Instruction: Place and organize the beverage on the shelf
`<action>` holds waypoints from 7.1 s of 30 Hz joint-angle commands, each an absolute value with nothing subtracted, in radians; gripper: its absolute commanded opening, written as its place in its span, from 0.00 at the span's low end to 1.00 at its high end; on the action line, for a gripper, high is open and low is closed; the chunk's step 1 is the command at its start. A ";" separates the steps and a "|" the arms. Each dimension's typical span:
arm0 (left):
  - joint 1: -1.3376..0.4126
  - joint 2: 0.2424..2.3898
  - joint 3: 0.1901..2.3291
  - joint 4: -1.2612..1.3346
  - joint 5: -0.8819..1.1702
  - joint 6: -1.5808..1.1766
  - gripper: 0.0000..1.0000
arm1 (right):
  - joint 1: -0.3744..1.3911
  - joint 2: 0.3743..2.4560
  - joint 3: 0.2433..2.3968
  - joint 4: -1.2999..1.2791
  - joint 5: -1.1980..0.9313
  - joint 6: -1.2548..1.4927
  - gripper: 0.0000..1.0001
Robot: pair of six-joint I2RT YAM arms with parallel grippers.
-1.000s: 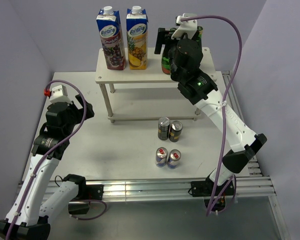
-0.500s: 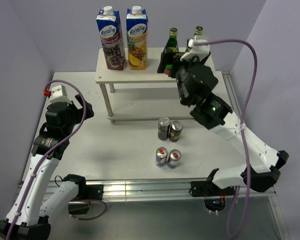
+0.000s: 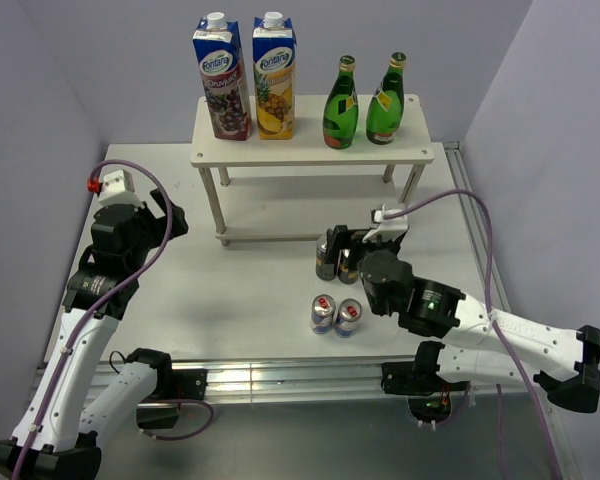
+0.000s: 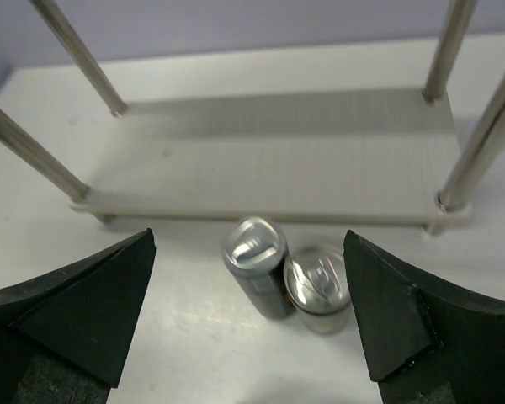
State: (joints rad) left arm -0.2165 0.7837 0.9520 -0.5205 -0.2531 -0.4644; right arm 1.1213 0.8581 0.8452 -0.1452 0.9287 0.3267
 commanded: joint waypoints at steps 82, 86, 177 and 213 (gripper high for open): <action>-0.210 0.772 0.957 -0.503 -0.230 -0.453 0.97 | 0.904 1.199 0.597 -0.130 1.002 0.903 0.91; -0.210 0.770 0.959 -0.502 -0.225 -0.451 0.97 | 0.894 1.268 0.630 -0.117 1.023 0.900 0.72; -0.207 0.767 0.959 -0.503 -0.235 -0.451 0.98 | 0.514 1.411 0.904 0.236 0.792 0.448 1.00; -0.192 0.767 0.960 -0.505 -0.233 -0.454 0.97 | 0.982 1.201 0.721 -0.055 0.804 0.586 1.00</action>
State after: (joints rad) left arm -0.1955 0.7815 0.9520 -0.5209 -0.2333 -0.4644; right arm 0.9756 1.1648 0.6987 -0.0395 0.7609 0.5613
